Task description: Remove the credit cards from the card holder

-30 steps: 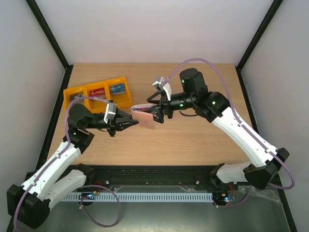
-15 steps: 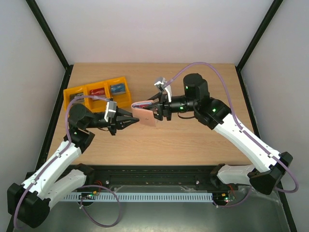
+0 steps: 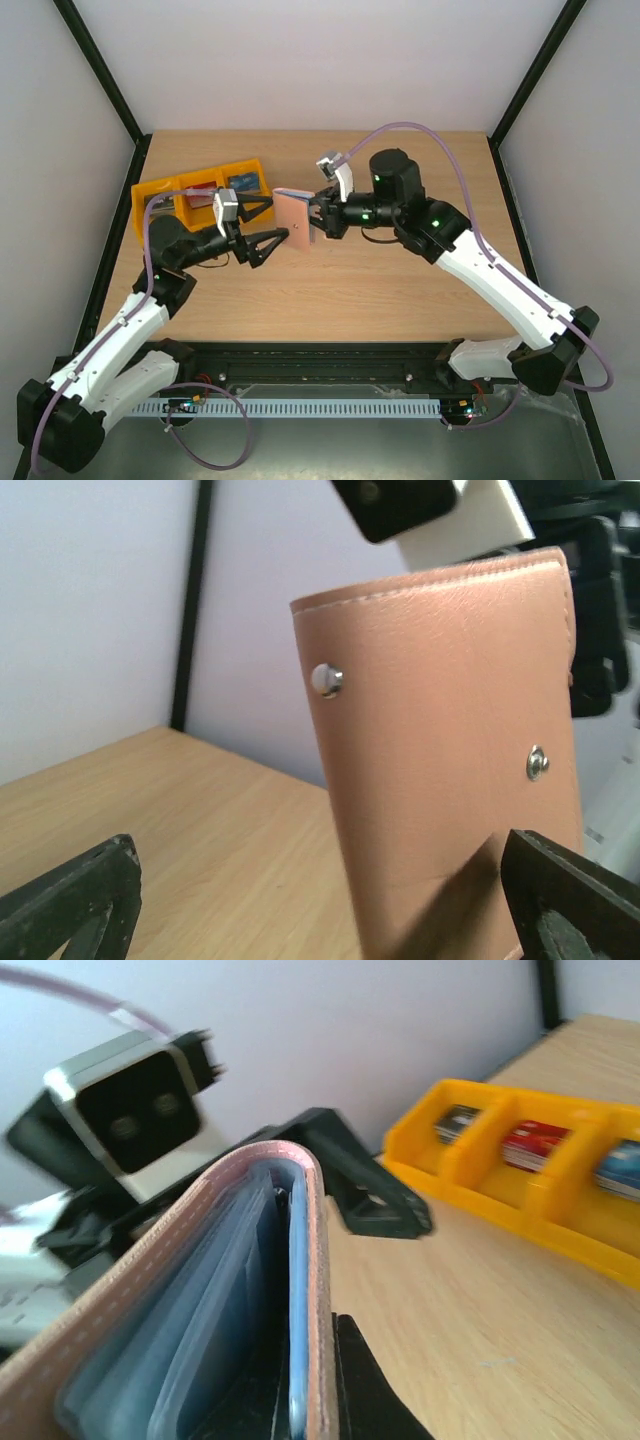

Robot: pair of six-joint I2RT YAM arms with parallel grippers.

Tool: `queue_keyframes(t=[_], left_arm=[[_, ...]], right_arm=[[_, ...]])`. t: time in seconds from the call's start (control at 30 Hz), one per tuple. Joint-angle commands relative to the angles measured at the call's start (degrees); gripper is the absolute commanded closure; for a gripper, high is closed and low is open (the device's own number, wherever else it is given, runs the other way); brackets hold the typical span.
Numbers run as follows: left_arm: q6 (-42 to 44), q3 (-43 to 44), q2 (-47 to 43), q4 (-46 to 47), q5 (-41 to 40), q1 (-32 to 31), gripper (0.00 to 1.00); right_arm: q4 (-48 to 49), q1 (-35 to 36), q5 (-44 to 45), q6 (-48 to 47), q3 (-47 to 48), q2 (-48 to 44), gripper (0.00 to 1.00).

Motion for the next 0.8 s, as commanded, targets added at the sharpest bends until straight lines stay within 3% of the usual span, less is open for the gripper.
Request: queue_keyframes(t=[0.0, 0.17, 0.33, 0.6, 0.77], left_arm=[[-1.25, -1.34, -0.54, -1.84, -12.85, 1.13, 0.0], [0.21, -1.83, -0.44, -4.06, -15.33, 1.92, 0.01], [1.96, -1.86, 0.02, -5.92, -14.76, 1.93, 0.0], [5.4, -0.96, 1.25, -10.43, -25.55, 1.93, 0.01], [6.3, 0.22, 1.53, -13.2, -27.75, 1.92, 0.04]], right_arm=[[-6.66, 0.58, 18.2, 6.17, 6.05, 4.74, 0.98], [-16.87, 2.12, 29.62, 11.36, 15.42, 13.47, 0.98], [-23.58, 2.87, 35.59, 12.56, 21.36, 18.49, 0.98], [-21.38, 3.29, 27.69, 9.86, 21.9, 19.01, 0.98], [-19.98, 3.3, 25.28, 9.06, 22.78, 19.41, 0.98]])
